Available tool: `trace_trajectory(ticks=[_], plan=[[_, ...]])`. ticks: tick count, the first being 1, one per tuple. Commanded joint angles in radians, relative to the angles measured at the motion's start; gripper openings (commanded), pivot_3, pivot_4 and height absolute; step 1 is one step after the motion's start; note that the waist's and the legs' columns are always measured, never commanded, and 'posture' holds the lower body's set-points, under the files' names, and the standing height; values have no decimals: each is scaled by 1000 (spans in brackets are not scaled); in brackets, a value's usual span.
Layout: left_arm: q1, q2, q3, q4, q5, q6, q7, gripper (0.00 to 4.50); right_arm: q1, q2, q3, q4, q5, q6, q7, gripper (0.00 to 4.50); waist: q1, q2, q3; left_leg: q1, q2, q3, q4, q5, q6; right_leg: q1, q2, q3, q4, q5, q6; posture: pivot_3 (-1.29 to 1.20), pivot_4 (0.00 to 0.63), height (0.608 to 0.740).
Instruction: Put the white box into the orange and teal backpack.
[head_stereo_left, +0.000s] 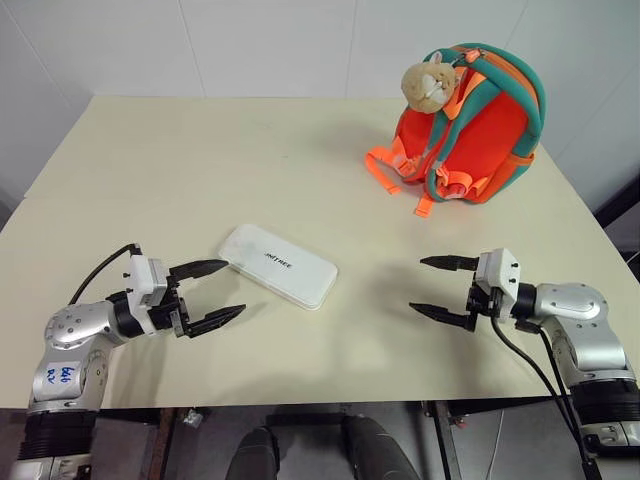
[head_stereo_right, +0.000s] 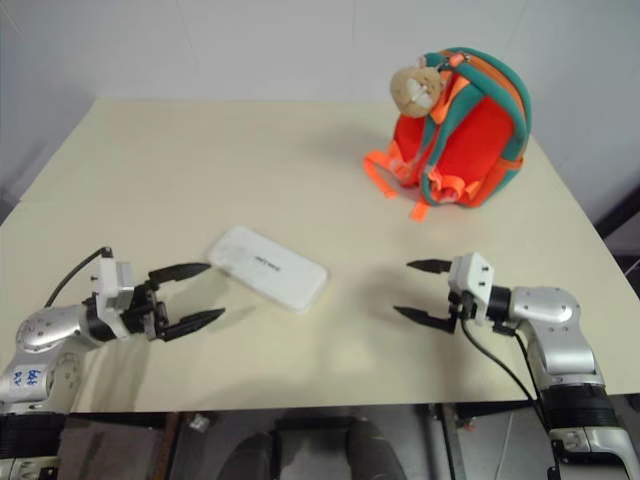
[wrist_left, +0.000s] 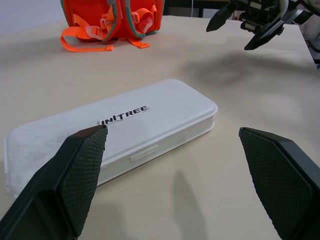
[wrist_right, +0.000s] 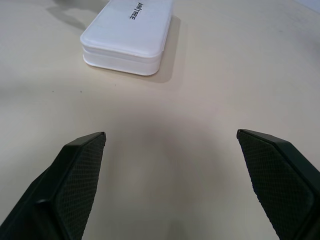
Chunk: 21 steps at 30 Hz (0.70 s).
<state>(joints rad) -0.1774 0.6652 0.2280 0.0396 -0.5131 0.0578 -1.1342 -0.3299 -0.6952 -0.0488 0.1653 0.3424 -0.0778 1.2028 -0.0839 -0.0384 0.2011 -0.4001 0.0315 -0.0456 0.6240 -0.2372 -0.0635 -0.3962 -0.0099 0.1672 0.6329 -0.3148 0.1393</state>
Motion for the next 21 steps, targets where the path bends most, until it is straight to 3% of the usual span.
trace_trajectory(ticks=[1,8,11,16,21], plan=[[-17,2,16,-50,-33,21,12,4498,-7,12,-4,-58,19,31,-22,4448,0,0,0,0,0,0,0,0,0,0,0,0,0,0,0,0,150,740],[-1,17,32,-58,-24,28,12,4498,-67,73,69,-163,-15,130,-107,4448,-3,0,0,0,0,0,0,0,0,0,0,0,1,0,0,0,150,740],[-33,45,75,9,-5,-2,25,3926,-85,108,107,-220,-29,198,-163,4500,-1,0,0,0,0,0,0,0,0,0,0,0,2,0,0,0,150,740],[-172,44,123,156,22,-1,160,2449,-92,163,171,-218,-96,222,-233,4500,5,0,0,0,0,-1,1,0,0,-1,0,-1,1,0,0,0,150,740],[-291,29,61,308,125,-53,222,948,-100,200,228,-157,-154,184,-237,4500,2,0,0,-2,-1,-2,3,0,0,-1,0,-2,1,0,1,0,150,740]])
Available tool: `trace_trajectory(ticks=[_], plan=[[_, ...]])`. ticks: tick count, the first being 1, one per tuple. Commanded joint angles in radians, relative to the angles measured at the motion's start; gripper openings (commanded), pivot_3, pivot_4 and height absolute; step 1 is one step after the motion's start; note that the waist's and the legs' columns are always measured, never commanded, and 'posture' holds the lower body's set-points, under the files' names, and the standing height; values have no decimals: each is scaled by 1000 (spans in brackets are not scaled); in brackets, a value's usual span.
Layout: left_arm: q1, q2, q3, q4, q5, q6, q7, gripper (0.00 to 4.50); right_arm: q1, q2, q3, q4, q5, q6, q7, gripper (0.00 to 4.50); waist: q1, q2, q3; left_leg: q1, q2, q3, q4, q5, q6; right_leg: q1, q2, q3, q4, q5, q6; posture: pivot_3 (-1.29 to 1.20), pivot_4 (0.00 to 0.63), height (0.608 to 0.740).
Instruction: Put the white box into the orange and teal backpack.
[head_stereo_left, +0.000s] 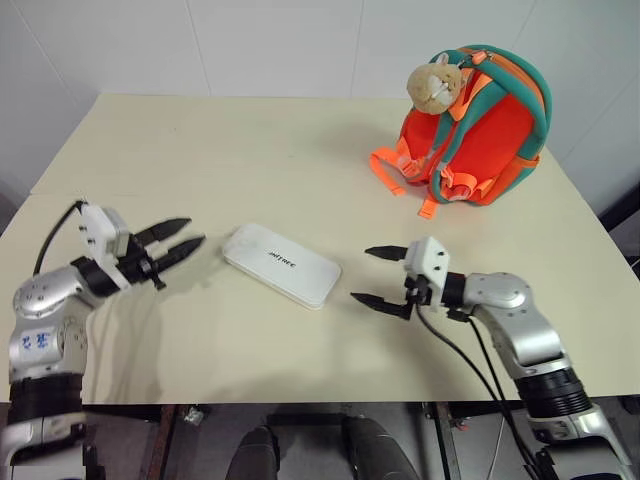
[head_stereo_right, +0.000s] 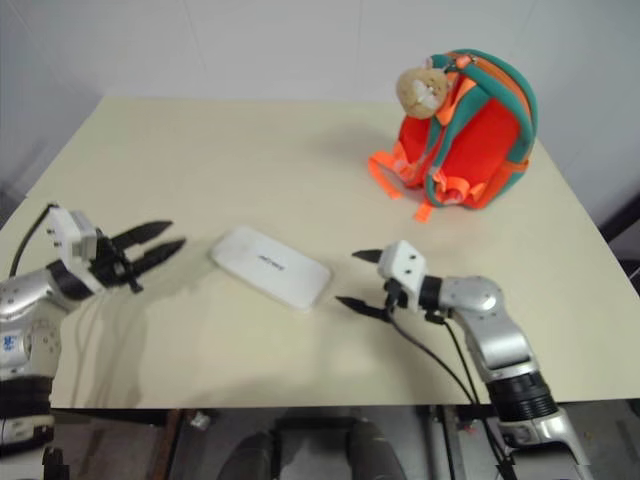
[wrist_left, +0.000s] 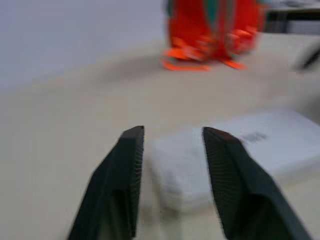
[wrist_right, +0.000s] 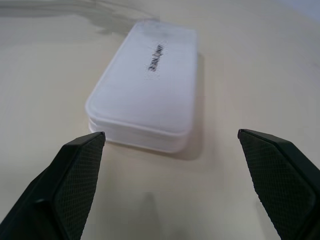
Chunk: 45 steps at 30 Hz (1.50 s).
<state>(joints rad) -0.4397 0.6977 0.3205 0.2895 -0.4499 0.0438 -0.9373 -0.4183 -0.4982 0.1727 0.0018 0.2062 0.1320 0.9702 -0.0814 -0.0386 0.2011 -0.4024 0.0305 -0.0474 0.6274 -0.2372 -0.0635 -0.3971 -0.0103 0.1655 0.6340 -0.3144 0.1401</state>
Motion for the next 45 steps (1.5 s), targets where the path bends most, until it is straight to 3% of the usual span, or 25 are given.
trace_trajectory(ticks=[1,3,6,13,15,27,36,45], plan=[[-51,-10,-46,94,81,-53,33,622,-8,6,16,14,-24,-36,-1,4500,-1,0,0,0,0,0,0,0,0,0,0,0,0,0,0,0,150,740],[-103,-31,-83,191,134,-98,56,1,3,16,27,26,-35,-51,-3,3892,0,0,0,0,0,0,0,0,0,0,0,0,0,0,0,0,150,740],[-152,-60,-110,273,165,-143,61,0,24,29,29,27,-40,-57,-14,2875,-1,0,0,0,0,-1,0,0,0,-1,1,-1,2,0,0,0,150,740],[-127,-58,-97,254,147,-157,29,0,55,16,-2,-23,-18,-28,-20,519,-3,0,0,0,0,-1,0,0,0,-1,1,-1,4,0,0,0,150,740],[-125,-56,-90,260,149,-158,37,0,54,16,-5,-22,-16,-22,-18,24,-2,0,0,0,0,-1,1,0,0,-1,1,-1,5,0,0,0,150,740],[-189,-85,-140,383,252,-179,158,0,-3,62,21,42,-80,31,-111,24,-1,0,0,0,0,-1,2,0,0,-1,1,-1,5,0,0,0,150,740],[-282,-145,-190,519,288,-216,137,0,-22,100,54,5,-82,119,-119,24,1,0,0,-1,0,-1,1,0,0,-1,1,-1,4,0,0,0,150,740],[-145,-120,-202,322,229,-82,-20,0,-15,93,47,-54,-79,170,-124,24,-5,0,0,-1,0,-1,1,0,0,-1,1,-1,4,0,0,0,150,740]])
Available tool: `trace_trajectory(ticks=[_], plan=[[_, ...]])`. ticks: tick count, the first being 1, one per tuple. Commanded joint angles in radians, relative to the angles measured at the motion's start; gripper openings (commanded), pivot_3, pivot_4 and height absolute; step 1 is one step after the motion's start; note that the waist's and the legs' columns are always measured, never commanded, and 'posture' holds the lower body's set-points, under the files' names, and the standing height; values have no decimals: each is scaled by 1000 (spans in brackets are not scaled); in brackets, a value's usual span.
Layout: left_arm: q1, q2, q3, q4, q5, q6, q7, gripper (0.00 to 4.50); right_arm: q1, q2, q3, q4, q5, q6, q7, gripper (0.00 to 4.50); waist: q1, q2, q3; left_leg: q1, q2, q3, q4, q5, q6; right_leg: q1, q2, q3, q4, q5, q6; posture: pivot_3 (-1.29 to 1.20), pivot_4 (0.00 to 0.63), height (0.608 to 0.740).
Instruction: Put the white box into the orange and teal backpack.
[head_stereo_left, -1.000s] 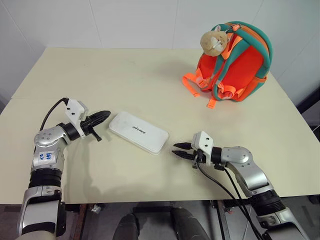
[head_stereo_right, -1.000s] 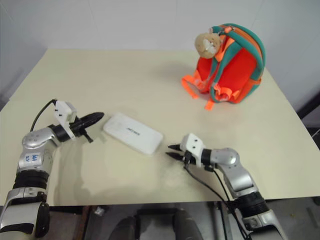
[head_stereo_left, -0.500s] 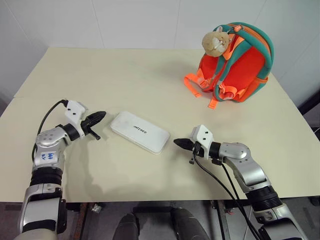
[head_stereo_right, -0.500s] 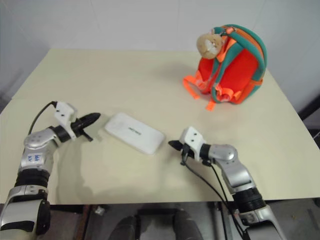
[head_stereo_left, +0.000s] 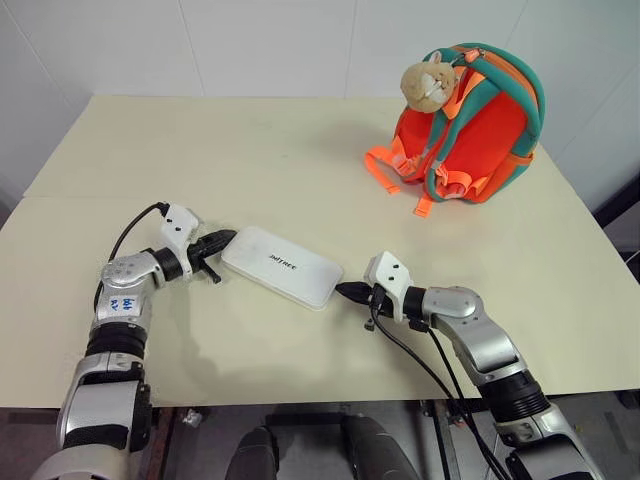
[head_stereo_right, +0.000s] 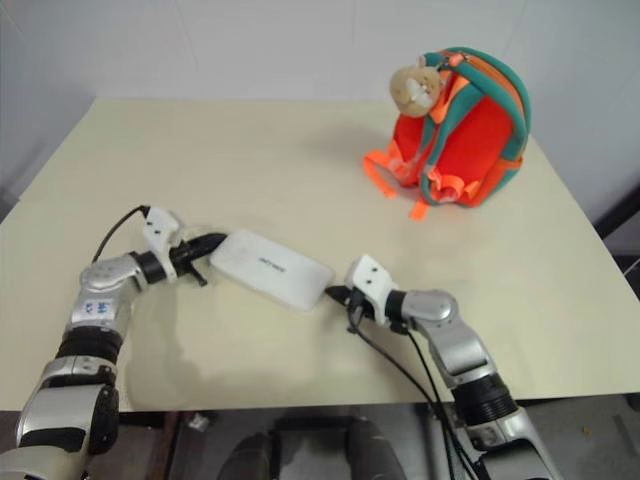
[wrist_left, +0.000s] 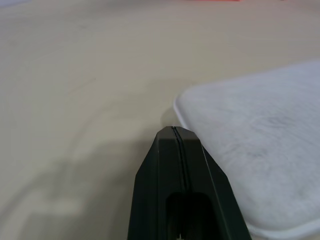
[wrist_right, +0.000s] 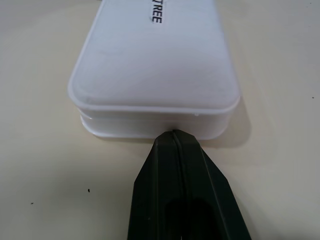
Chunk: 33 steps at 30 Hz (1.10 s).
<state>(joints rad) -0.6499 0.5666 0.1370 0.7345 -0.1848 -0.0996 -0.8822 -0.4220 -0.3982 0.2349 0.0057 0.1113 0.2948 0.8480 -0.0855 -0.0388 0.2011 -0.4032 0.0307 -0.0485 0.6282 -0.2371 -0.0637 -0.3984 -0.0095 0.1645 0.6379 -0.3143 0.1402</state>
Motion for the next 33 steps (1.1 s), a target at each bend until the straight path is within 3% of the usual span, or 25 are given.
trace_trajectory(ticks=[1,7,18,33], plan=[[97,17,-22,-175,-49,90,-92,0,-14,-17,-24,-59,18,8,3,24,1,0,0,0,0,0,0,0,0,0,0,0,0,0,0,0,150,740],[210,16,-34,-388,-89,219,-103,0,-25,-106,-75,-25,31,-8,49,24,12,0,0,0,0,-1,0,0,0,0,-1,0,0,0,0,0,150,740],[302,-73,-106,-599,-101,343,-52,0,-5,-293,-182,76,71,-36,169,24,10,0,0,0,0,0,0,0,0,1,-1,0,-2,0,0,0,150,740],[342,-94,-129,-628,-92,357,7,0,10,-312,-196,138,80,-41,175,24,3,0,0,1,-1,0,1,0,0,2,-1,1,-2,0,0,0,150,740]])
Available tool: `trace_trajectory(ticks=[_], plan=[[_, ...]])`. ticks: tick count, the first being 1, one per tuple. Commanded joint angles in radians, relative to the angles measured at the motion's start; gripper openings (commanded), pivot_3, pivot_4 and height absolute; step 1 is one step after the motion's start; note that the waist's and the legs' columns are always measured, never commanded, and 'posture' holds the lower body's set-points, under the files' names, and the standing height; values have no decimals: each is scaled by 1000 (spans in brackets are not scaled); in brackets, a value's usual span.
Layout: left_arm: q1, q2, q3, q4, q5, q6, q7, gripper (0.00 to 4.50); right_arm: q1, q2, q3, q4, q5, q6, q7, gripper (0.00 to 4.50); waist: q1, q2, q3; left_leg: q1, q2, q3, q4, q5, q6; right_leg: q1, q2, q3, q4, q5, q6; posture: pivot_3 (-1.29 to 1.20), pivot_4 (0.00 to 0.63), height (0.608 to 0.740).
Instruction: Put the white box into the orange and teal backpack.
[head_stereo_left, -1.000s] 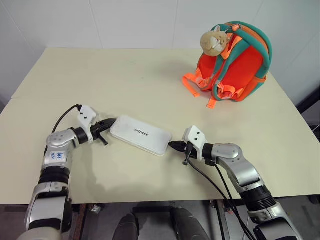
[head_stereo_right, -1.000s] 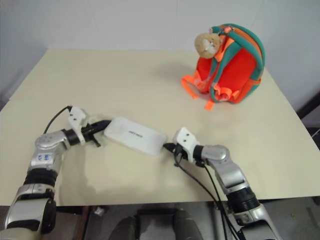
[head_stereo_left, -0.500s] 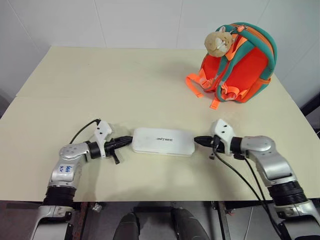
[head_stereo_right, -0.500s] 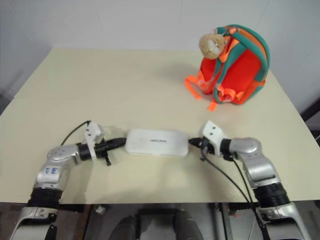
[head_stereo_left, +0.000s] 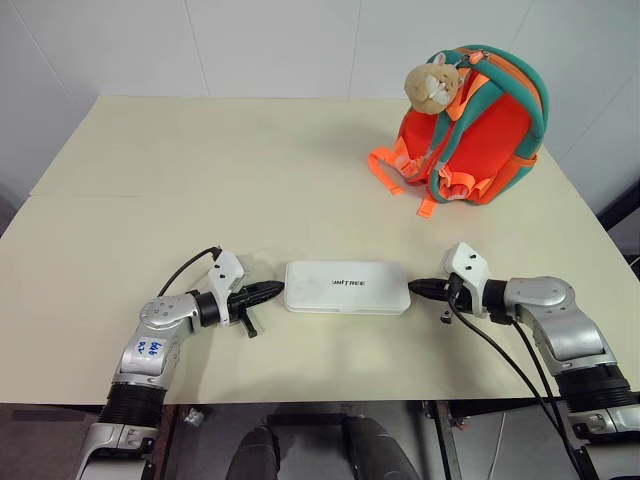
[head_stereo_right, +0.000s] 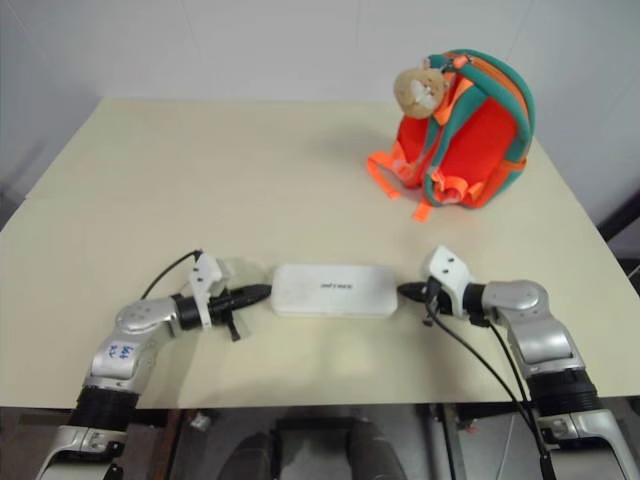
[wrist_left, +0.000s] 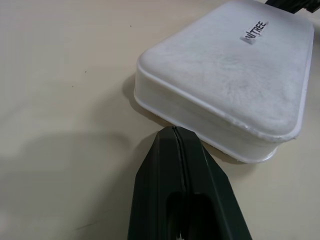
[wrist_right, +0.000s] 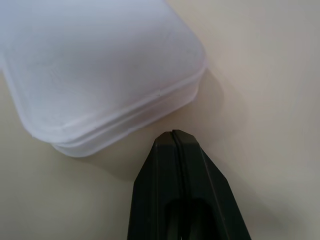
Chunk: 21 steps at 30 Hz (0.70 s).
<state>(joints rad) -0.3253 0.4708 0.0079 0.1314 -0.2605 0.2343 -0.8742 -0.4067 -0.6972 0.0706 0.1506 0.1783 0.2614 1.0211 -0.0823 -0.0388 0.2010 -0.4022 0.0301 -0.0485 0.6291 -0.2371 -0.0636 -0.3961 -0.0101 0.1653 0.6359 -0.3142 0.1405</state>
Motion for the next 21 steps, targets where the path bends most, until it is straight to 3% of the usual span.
trace_trajectory(ticks=[1,3,6,10,17,19,21], plan=[[21,7,7,-30,-19,29,3,0,-8,-19,-41,-4,21,8,3,24,0,0,0,0,0,0,0,0,0,0,0,0,0,0,0,0,150,740],[26,27,23,-35,-30,59,1,0,-10,-36,-60,-5,37,27,13,24,0,0,0,0,0,0,0,0,0,0,0,0,0,0,0,0,150,740],[22,61,64,-25,-52,108,5,594,-15,-74,-85,1,46,39,33,632,-2,0,0,0,0,0,-1,0,0,0,0,0,0,0,0,0,150,740],[5,101,116,-9,-100,167,-8,1842,-25,-118,-108,12,70,91,61,1935,-5,0,0,1,1,0,-1,0,0,0,1,0,0,0,0,0,150,740],[-42,222,112,-47,-236,476,-116,4032,-78,-134,-141,-72,220,451,65,4306,-4,2,1,0,0,0,-1,0,0,0,0,0,-1,0,-1,0,150,740],[-60,237,100,-59,-266,550,-135,4489,-81,-152,-129,-123,277,558,108,4500,-3,2,1,0,0,0,-1,0,0,-1,0,0,-1,-1,-1,0,150,740],[-80,235,95,-66,-286,609,-133,4489,-85,-150,-130,-156,299,601,100,4500,-1,2,1,0,0,0,-2,0,0,-1,1,0,-1,-1,-1,0,150,740]])
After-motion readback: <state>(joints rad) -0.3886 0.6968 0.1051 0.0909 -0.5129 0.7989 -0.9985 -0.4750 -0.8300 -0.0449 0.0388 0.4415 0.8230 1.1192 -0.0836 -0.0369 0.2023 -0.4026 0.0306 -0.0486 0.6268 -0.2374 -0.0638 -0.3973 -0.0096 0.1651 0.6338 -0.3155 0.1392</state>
